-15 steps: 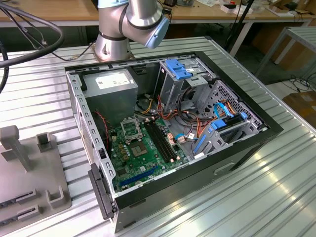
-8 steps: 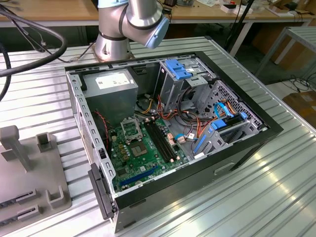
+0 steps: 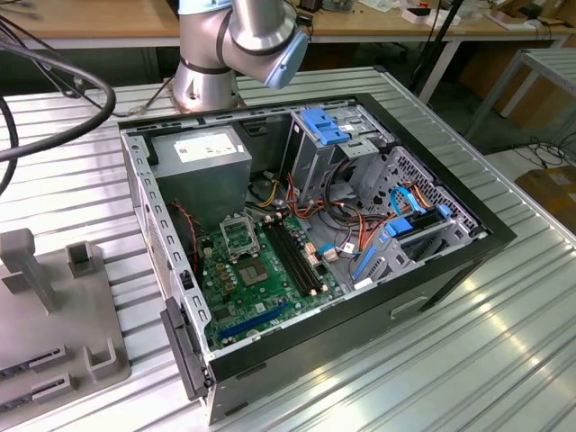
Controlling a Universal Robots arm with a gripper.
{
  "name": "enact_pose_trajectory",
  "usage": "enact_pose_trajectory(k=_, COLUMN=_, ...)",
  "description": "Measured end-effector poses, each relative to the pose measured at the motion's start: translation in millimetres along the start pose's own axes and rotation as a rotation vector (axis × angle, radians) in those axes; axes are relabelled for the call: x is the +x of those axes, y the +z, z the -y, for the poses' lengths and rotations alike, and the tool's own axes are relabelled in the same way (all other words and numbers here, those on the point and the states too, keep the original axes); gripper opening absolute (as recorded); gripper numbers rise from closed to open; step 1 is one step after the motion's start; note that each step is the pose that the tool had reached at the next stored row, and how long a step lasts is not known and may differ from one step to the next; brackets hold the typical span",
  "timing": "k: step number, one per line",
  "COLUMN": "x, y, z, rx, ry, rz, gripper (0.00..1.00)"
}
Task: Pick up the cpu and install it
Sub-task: 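Pick up the cpu and move it towards the insertion slot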
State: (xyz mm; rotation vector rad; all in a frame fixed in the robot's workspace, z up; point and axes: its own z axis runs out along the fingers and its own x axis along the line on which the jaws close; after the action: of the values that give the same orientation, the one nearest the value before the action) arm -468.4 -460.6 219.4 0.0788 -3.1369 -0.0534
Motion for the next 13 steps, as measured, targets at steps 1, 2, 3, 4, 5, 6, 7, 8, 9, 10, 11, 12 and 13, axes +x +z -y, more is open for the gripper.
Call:
enact_pose_trajectory(k=1, x=0.0, y=3.3, z=-2.2, rx=0.0003, ry=0.0, rz=-0.0003, gripper=0.53)
enact_pose_trajectory(k=2, x=-0.1, y=5.2, z=-3.7, rx=0.0003, ry=0.0, rz=-0.0001, gripper=0.53)
enact_pose_trajectory(k=3, x=-0.2, y=7.3, z=-5.3, rx=0.0002, ry=0.0, rz=0.0, gripper=0.53)
enact_pose_trajectory(k=4, x=-0.1, y=11.0, z=-7.2, rx=0.0001, ry=0.0, rz=0.0001, gripper=0.53)
enact_pose_trajectory(k=5, x=0.2, y=12.7, z=-7.7, rx=0.0003, ry=0.0, rz=-0.0001, gripper=0.53)
enact_pose_trajectory(k=6, x=1.1, y=14.5, z=-7.7, rx=0.0003, ry=0.0, rz=-0.0002, gripper=0.53)
enact_pose_trajectory(k=7, x=2.1, y=16.4, z=-7.2, rx=0.0003, ry=0.0, rz=-0.0001, gripper=0.55)
enact_pose_trajectory(k=8, x=2.6, y=17.3, z=-6.3, rx=0.0002, ry=-0.001, rz=-0.0001, gripper=0.55)
enact_pose_trajectory(k=9, x=3.1, y=18.7, z=-5.6, rx=0.0001, ry=0.0, rz=0.0002, gripper=0.61)
enact_pose_trajectory(k=10, x=3.2, y=19.9, z=-4.9, rx=0.0002, ry=0.0, rz=0.0003, gripper=0.61)
enact_pose_trajectory(k=11, x=3.2, y=21.0, z=-3.9, rx=0.0002, ry=0.0, rz=0.0003, gripper=0.61)
enact_pose_trajectory(k=12, x=3.2, y=21.5, z=-3.3, rx=0.0002, ry=0.0, rz=0.0004, gripper=0.61)
enact_pose_trajectory(k=13, x=3.0, y=22.0, z=-3.0, rx=0.0001, ry=0.0, rz=0.0006, gripper=0.61)
